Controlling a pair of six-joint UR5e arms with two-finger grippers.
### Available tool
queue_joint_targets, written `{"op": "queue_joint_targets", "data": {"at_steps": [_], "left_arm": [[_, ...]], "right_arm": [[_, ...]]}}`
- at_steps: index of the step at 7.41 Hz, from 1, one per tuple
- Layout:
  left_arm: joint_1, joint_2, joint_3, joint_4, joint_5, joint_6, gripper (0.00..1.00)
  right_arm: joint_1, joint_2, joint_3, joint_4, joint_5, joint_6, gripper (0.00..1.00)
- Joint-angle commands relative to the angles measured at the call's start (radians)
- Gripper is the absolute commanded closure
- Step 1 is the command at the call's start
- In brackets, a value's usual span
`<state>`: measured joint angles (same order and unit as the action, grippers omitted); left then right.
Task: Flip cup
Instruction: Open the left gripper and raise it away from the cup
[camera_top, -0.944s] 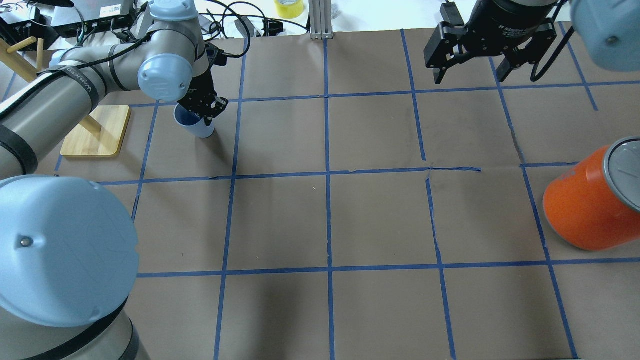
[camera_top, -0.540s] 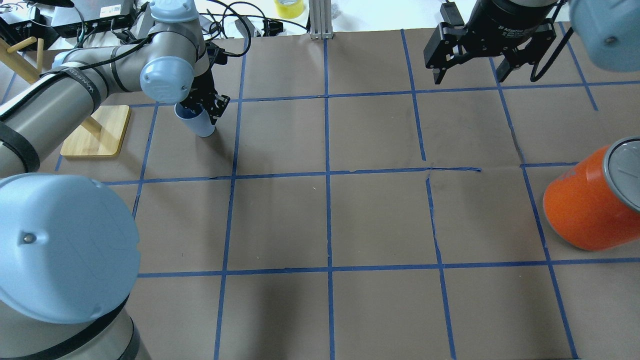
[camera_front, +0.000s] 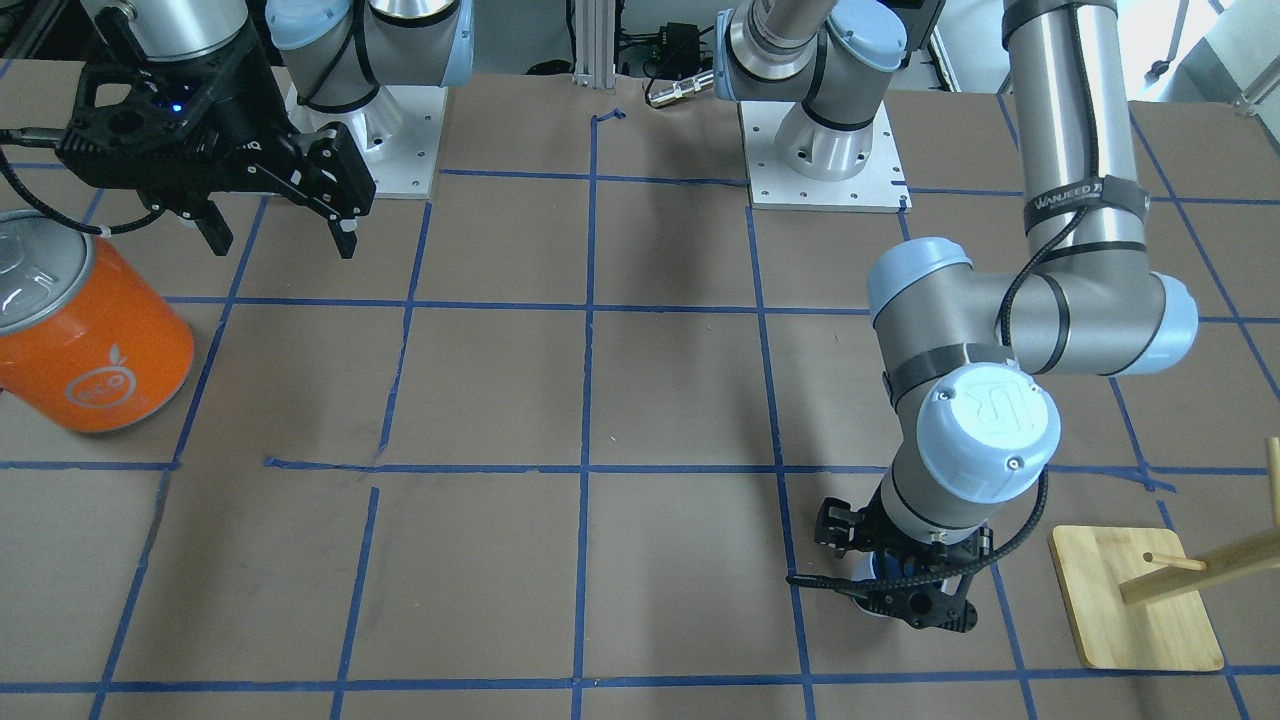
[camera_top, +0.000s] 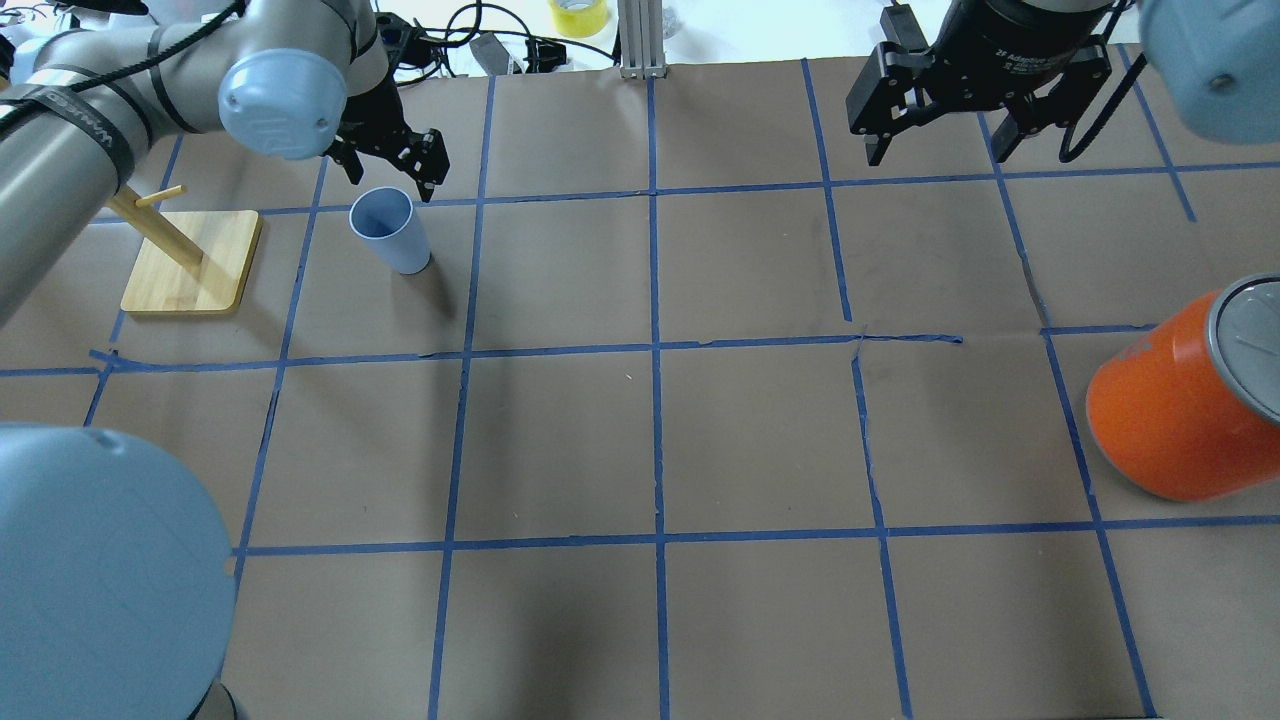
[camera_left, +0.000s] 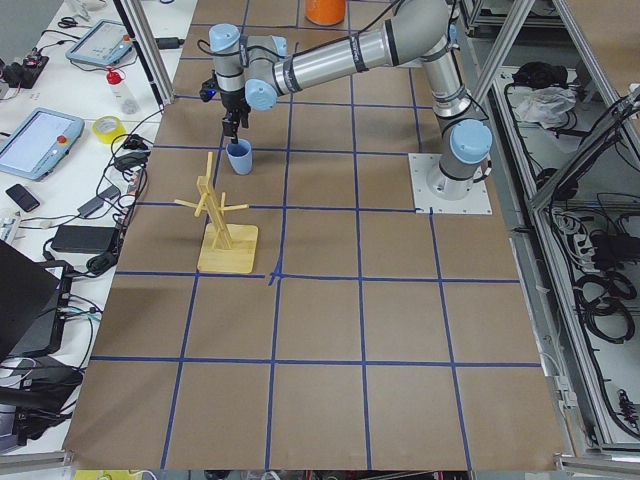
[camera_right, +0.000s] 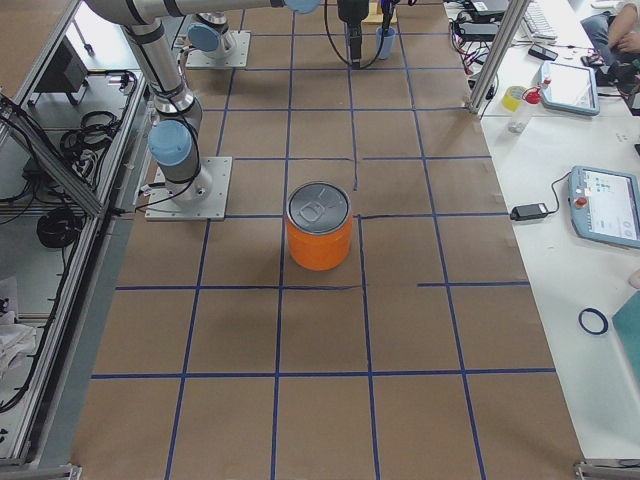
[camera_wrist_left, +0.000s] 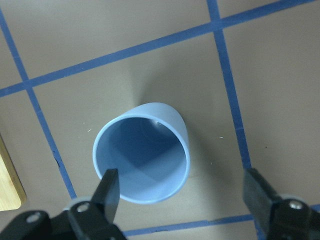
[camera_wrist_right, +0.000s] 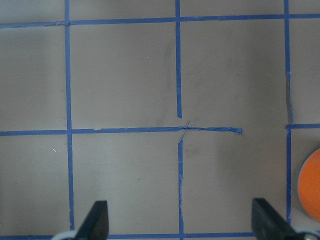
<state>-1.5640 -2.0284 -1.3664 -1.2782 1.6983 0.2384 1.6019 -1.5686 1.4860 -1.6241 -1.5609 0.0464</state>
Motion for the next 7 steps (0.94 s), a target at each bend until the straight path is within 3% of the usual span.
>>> {"op": "queue_joint_targets", "data": {"at_steps": [1,3,4,5,7], "left_arm": [[-0.036,0.138,0.015,-0.149,-0.011,-0.109,0.07],[-0.088,0.273,0.038,-0.323,-0.067,-0.239,0.07],[-0.099,0.339,0.032,-0.348,-0.15,-0.31,0.04],[-0.105,0.402,0.015,-0.372,-0.163,-0.35,0.03],[-0.096,0.416,-0.019,-0.35,-0.157,-0.346,0.0]], "right_arm": [[0.001,0.001,0.0,0.013,0.002,0.003,0.0],[0.001,0.001,0.0,0.013,-0.004,0.006,0.0],[0.0,0.001,0.0,0.013,0.002,0.012,0.0],[0.001,0.005,0.0,0.013,0.004,0.012,0.0],[0.034,0.05,0.005,0.01,-0.004,0.018,0.0]]}}
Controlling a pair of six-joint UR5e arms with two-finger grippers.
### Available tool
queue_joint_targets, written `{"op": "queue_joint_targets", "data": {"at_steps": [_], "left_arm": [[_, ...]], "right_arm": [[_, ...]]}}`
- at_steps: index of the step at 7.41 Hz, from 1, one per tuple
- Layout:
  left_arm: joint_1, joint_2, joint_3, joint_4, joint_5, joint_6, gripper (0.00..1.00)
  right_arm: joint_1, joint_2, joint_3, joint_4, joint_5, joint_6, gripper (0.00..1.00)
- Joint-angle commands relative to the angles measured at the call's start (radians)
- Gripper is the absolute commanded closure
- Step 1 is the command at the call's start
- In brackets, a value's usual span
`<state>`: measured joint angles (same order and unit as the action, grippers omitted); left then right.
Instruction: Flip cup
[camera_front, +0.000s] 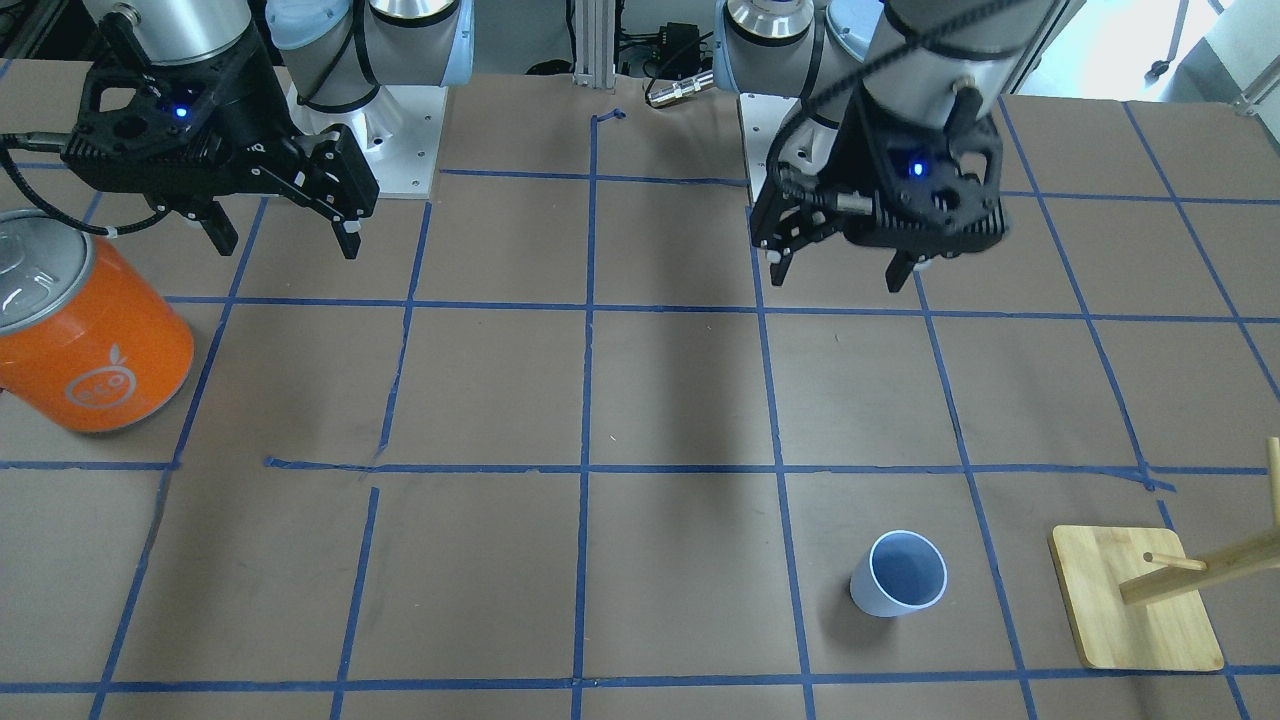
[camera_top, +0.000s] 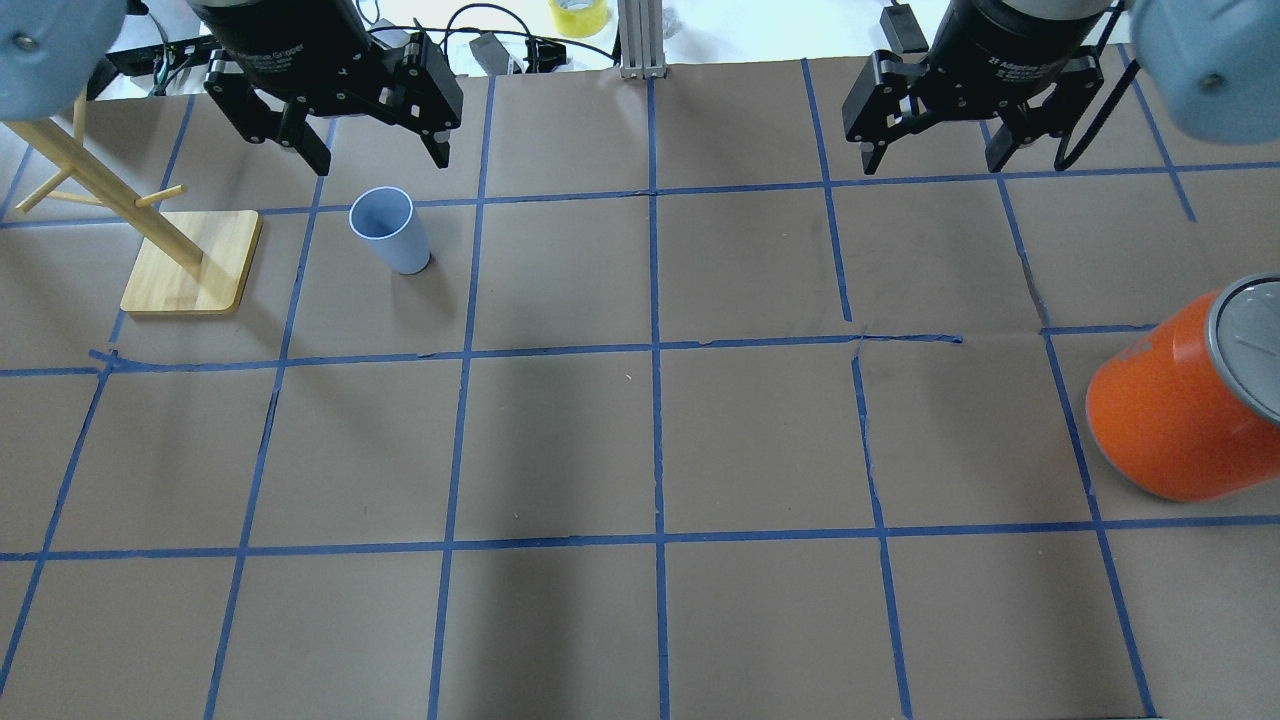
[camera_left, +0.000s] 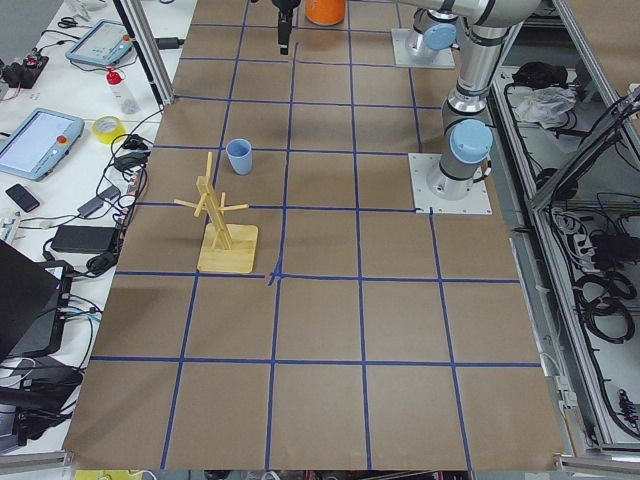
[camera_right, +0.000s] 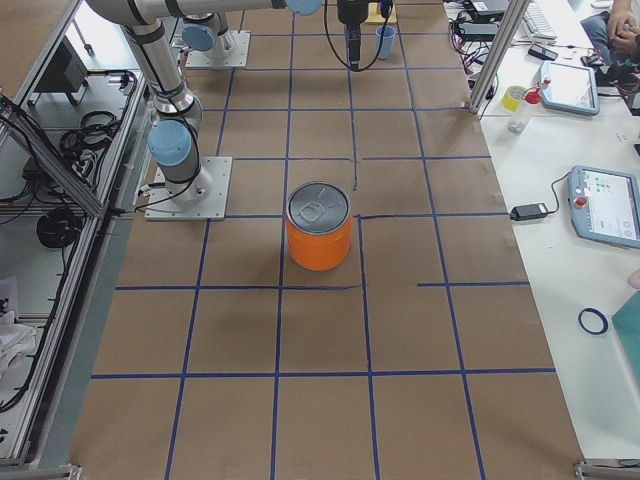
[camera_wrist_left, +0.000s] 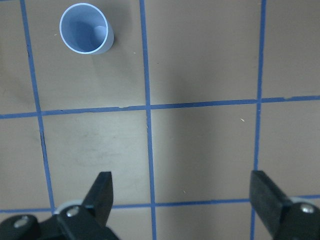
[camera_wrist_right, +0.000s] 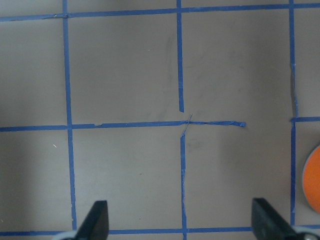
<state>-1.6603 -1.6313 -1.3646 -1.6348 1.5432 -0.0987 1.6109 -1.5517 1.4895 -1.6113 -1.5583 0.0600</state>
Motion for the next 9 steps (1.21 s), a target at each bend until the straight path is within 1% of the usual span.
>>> {"op": "queue_joint_targets", "data": {"at_steps": [1,2,3,4,6,7,8,9], "left_arm": [[0.001,0.01,-0.024,0.041,-0.002,-0.009,0.0],[-0.004,0.001,-0.027,0.102,-0.003,-0.015,0.0],[-0.004,0.016,-0.053,0.105,0.0,-0.012,0.0],[-0.006,0.024,-0.083,0.113,-0.002,-0.013,0.0],[-0.016,0.024,-0.087,0.104,0.006,-0.016,0.0],[-0.019,0.013,-0.088,0.101,0.061,-0.018,0.0],[-0.03,0.016,-0.105,0.104,0.098,-0.018,0.0],[-0.033,0.011,-0.128,0.139,0.091,-0.03,0.0]], "right_arm": [[0.05,0.053,-0.015,-0.021,-0.026,0.012,0.0],[0.044,0.077,-0.026,-0.062,-0.019,0.009,0.0],[0.046,0.087,-0.023,-0.087,-0.028,0.011,0.0],[0.041,0.082,-0.024,-0.085,-0.034,0.011,0.0],[0.038,0.047,-0.025,-0.076,-0.034,0.012,0.0],[0.043,0.032,-0.026,-0.072,-0.035,0.012,0.0],[0.044,-0.009,-0.014,-0.03,-0.031,0.012,0.0],[0.047,-0.021,-0.009,-0.016,-0.031,0.012,0.0]]}}
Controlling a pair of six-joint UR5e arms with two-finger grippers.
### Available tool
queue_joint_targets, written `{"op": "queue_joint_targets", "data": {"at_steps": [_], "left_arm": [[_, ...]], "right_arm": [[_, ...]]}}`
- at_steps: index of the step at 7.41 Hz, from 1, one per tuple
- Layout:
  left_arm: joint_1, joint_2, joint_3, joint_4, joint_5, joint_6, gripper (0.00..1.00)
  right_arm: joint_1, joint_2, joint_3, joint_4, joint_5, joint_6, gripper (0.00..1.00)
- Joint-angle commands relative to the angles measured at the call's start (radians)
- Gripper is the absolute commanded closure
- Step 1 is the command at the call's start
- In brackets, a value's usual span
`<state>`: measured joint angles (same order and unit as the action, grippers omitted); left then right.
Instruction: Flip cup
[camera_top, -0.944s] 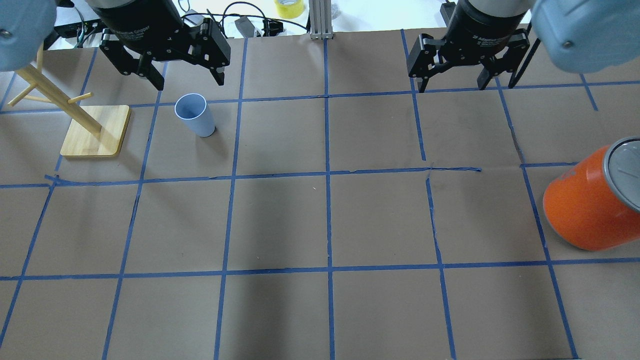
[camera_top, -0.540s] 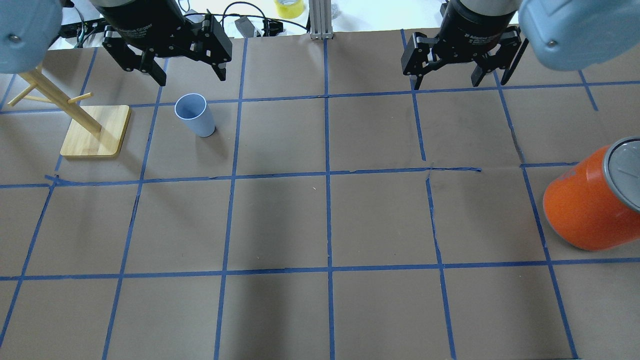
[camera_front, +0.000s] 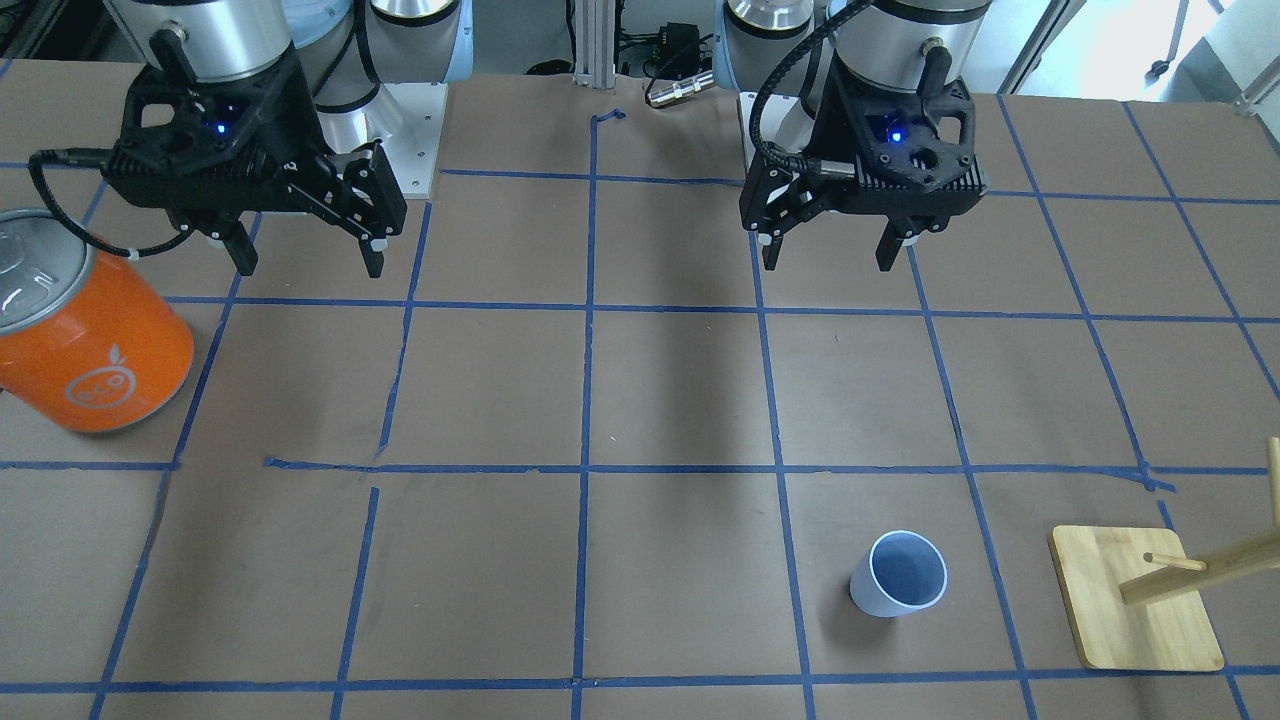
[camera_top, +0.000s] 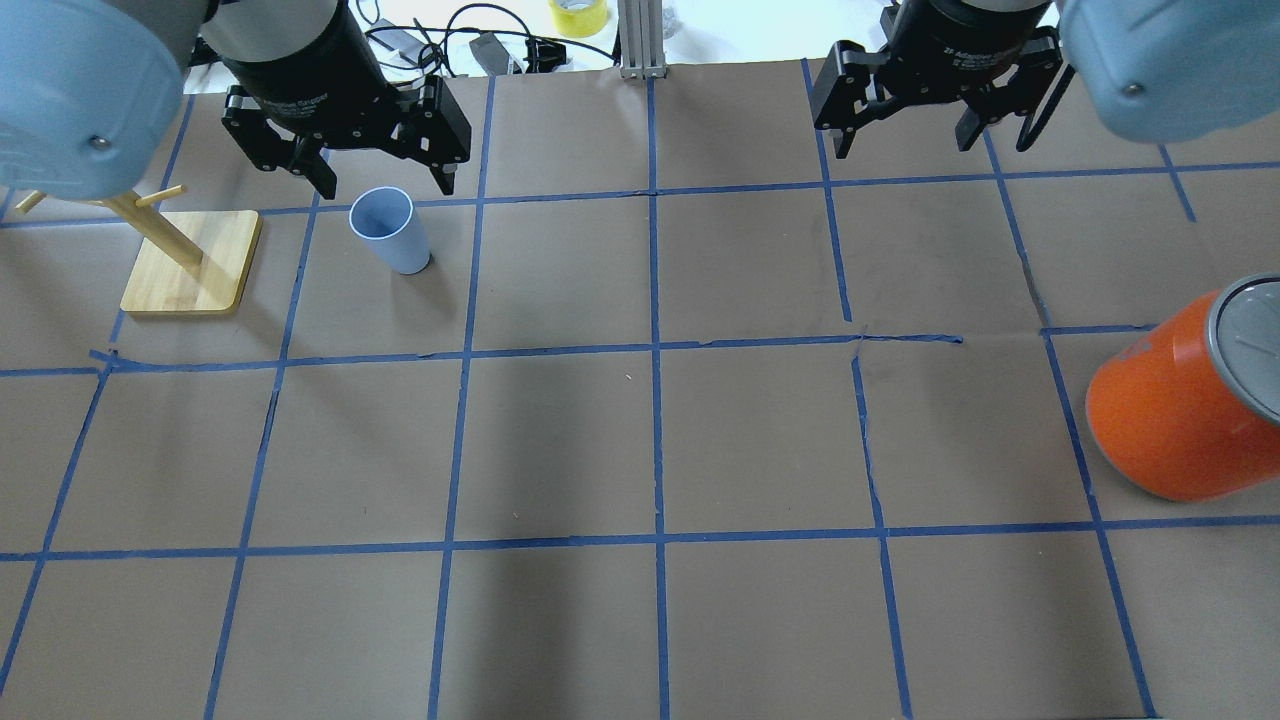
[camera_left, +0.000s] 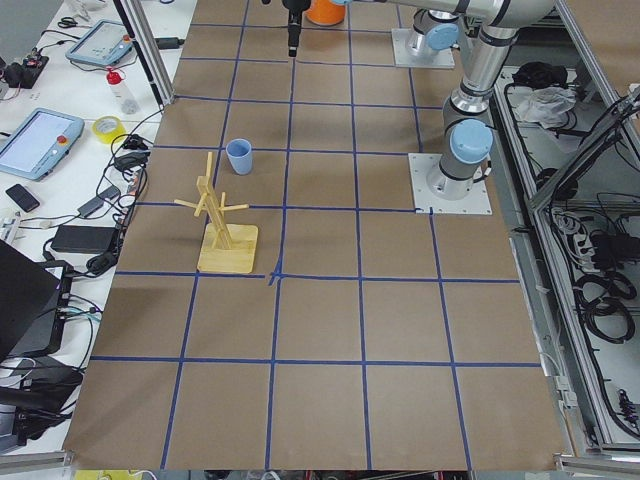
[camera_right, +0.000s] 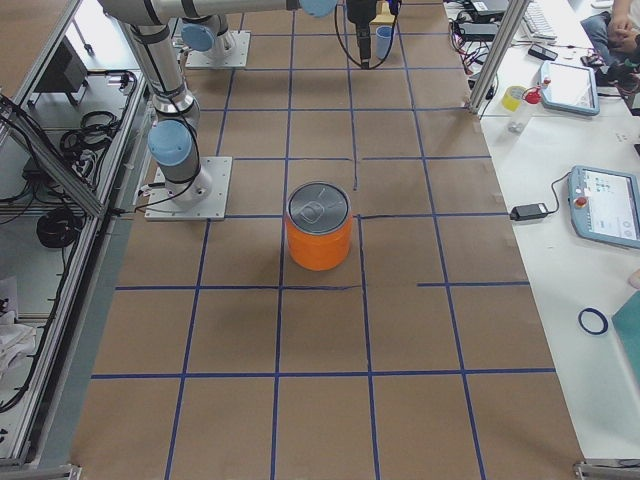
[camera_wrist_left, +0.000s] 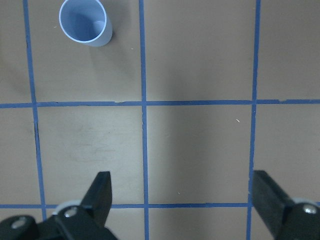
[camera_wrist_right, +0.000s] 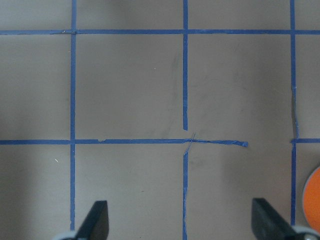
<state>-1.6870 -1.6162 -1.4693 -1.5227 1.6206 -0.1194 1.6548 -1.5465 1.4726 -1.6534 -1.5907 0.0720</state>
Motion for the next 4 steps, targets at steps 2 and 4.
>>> {"op": "queue_joint_targets", "data": {"at_steps": [2,4], "left_arm": [[-0.008,0.005,-0.046,0.075,0.012,-0.016,0.0],[-0.008,-0.004,-0.075,0.091,0.019,-0.013,0.0]], "right_arm": [[-0.006,-0.037,-0.002,0.02,0.005,0.0,0.0],[-0.007,-0.029,0.0,0.004,-0.002,0.003,0.0]]}}
